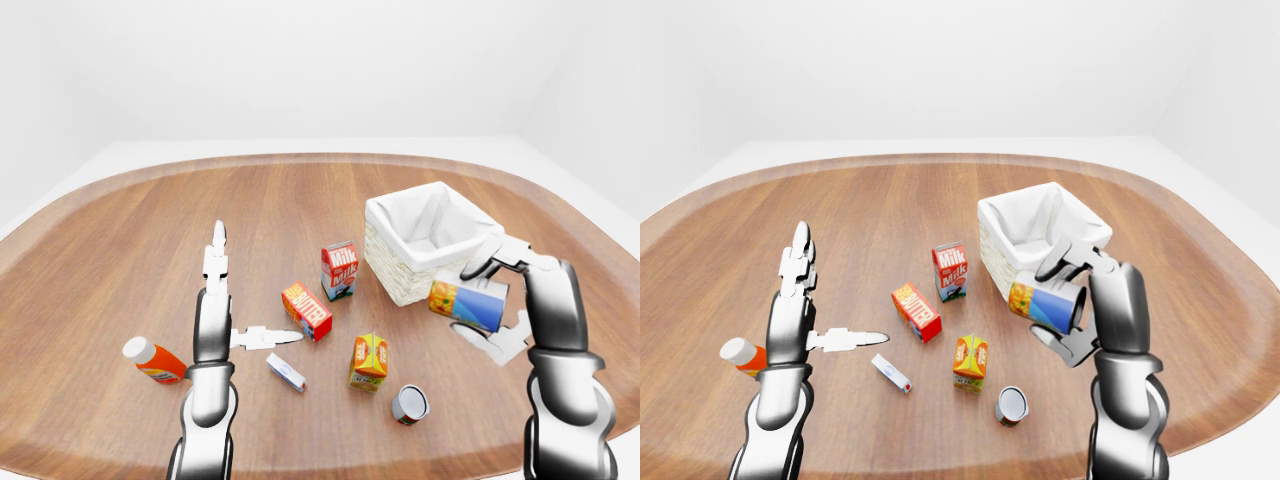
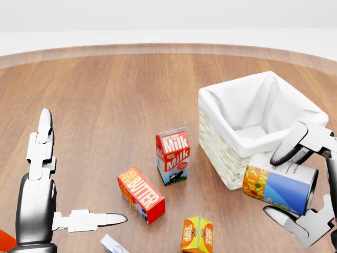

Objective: Pick up the alphabet soup and the tomato sauce, and put them in the basket.

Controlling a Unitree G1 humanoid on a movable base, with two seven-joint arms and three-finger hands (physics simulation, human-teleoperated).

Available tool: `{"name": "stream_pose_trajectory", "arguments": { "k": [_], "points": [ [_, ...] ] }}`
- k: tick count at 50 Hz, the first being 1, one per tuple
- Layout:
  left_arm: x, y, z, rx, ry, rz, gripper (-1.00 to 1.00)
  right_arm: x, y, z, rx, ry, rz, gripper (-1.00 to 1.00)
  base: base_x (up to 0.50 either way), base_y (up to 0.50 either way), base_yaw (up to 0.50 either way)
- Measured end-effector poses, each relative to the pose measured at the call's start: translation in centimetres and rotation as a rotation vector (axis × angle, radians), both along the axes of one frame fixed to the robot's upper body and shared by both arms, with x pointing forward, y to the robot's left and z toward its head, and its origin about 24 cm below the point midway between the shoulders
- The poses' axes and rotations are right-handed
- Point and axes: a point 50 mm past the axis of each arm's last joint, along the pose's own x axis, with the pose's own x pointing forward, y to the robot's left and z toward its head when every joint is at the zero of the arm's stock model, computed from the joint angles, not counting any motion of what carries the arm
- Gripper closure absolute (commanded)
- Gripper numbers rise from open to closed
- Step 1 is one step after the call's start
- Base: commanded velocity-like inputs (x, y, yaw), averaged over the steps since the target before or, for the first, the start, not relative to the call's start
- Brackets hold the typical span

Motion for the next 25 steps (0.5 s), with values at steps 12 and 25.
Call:
{"name": "stream_pose_trajectory", "arguments": {
  "k": [12,25],
  "points": [
    [0.0,0.0,0.0,0.000,0.000,0.000,-1.00,-0.1,0.5,2.9,-0.003,-0.155,0.040,1.00,0.00,0.00,0.00],
    [0.0,0.0,0.0,0.000,0.000,0.000,-1.00,0.8,1.1,5.1,-0.040,-0.265,0.062,1.00,0.00,0.00,0.00]
  ]
}}
